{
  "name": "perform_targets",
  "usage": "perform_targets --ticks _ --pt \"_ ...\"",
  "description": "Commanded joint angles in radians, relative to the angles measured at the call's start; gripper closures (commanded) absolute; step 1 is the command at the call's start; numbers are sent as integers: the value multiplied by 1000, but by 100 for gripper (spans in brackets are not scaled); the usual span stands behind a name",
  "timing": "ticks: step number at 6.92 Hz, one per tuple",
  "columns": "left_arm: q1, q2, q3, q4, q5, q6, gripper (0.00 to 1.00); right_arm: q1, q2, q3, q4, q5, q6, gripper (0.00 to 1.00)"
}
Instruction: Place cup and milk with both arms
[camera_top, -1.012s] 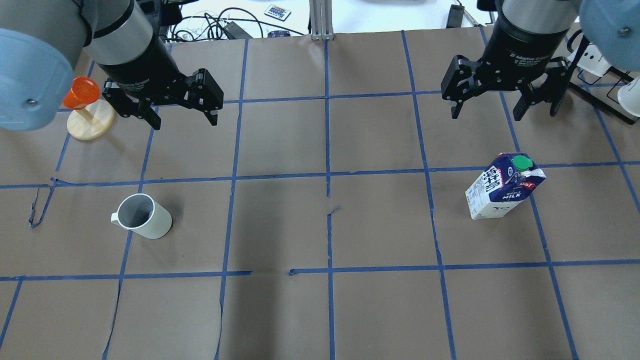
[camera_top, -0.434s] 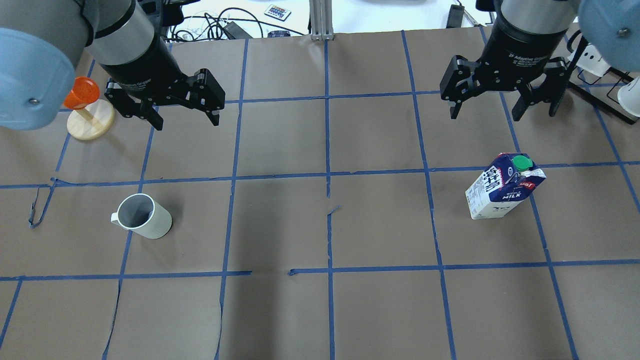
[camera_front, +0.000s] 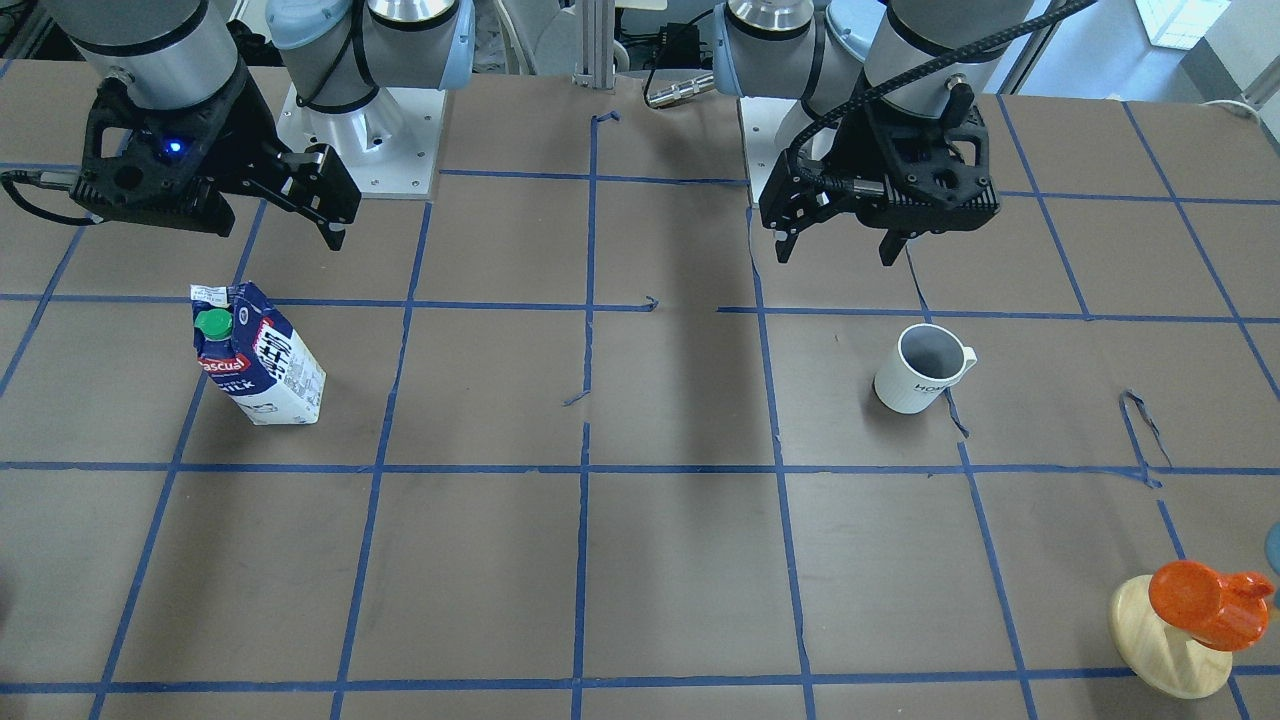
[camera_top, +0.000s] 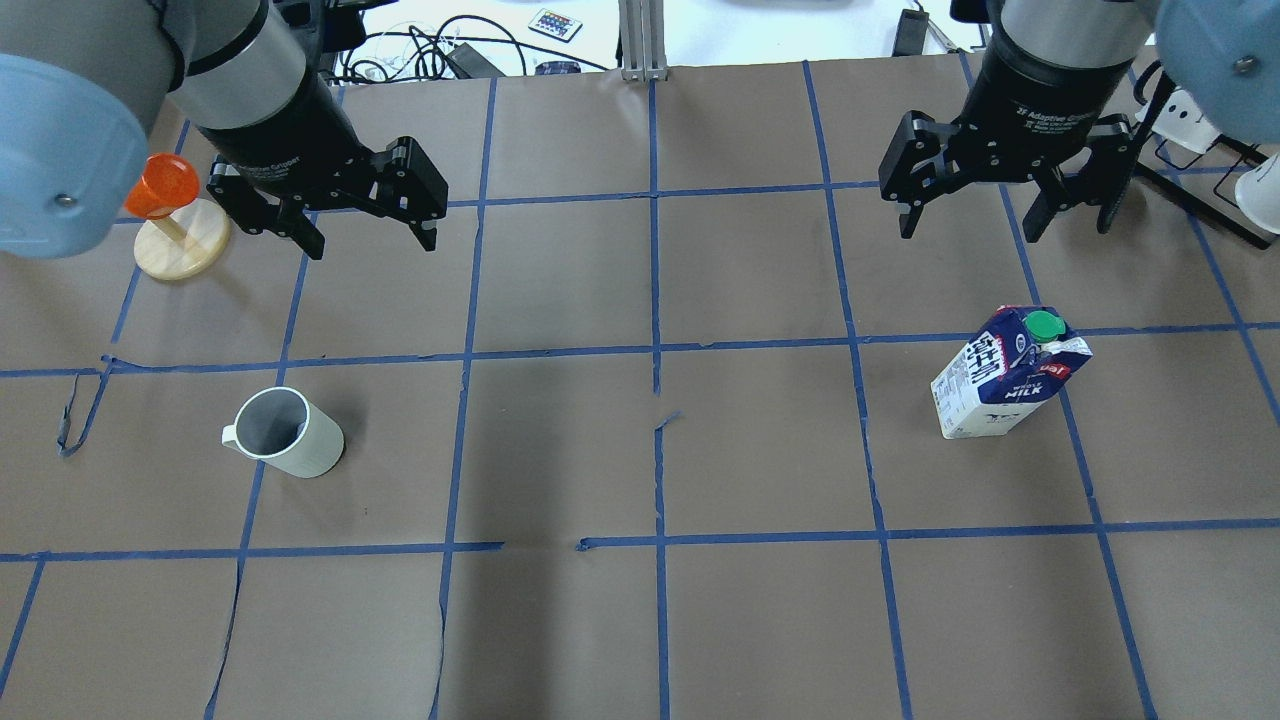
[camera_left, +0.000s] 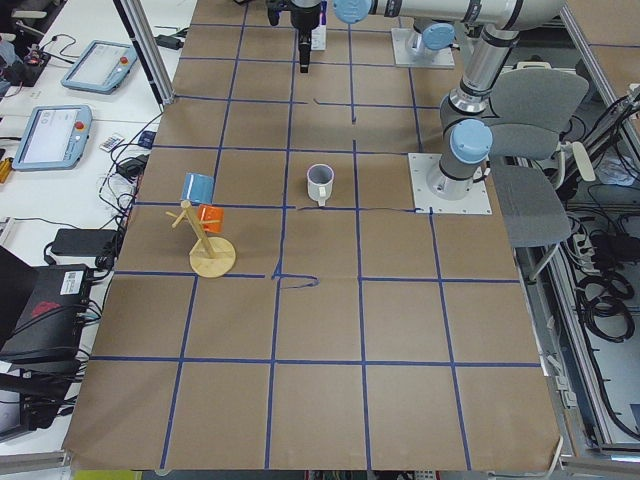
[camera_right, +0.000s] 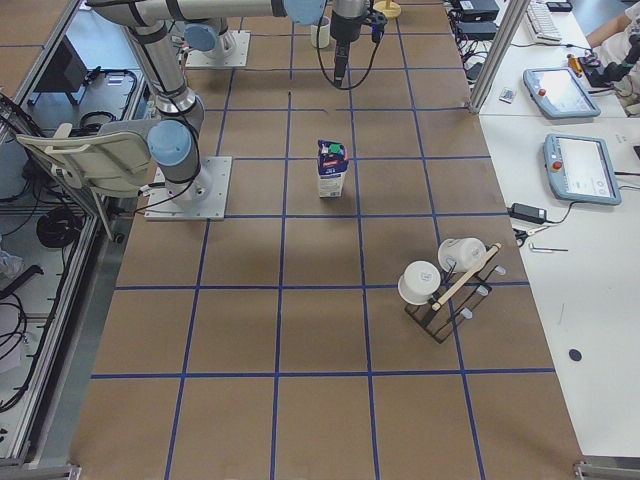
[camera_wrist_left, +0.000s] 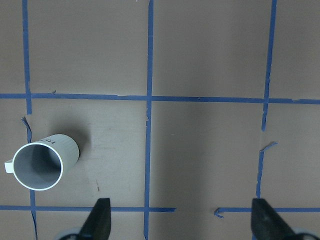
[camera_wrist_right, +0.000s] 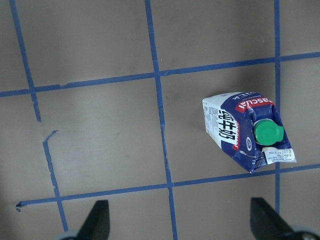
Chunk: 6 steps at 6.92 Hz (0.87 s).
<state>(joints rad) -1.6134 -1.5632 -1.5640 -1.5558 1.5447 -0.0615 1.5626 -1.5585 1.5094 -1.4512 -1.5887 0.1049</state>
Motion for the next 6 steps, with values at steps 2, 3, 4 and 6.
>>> perform_targets --ticks 2,3,4,6 --pt "15 0 -37 -16 14 86 0 1 0 2 0 -4 -1 0" --pt "48 2 -97 -10 12 122 0 1 0 2 2 -2 -1 0" --pt "116 -9 -178 -3 12 217 0 1 0 2 0 -1 -1 0" --pt "249 -23 -388 169 90 404 0 -18 5 2 -3 3 -36 0"
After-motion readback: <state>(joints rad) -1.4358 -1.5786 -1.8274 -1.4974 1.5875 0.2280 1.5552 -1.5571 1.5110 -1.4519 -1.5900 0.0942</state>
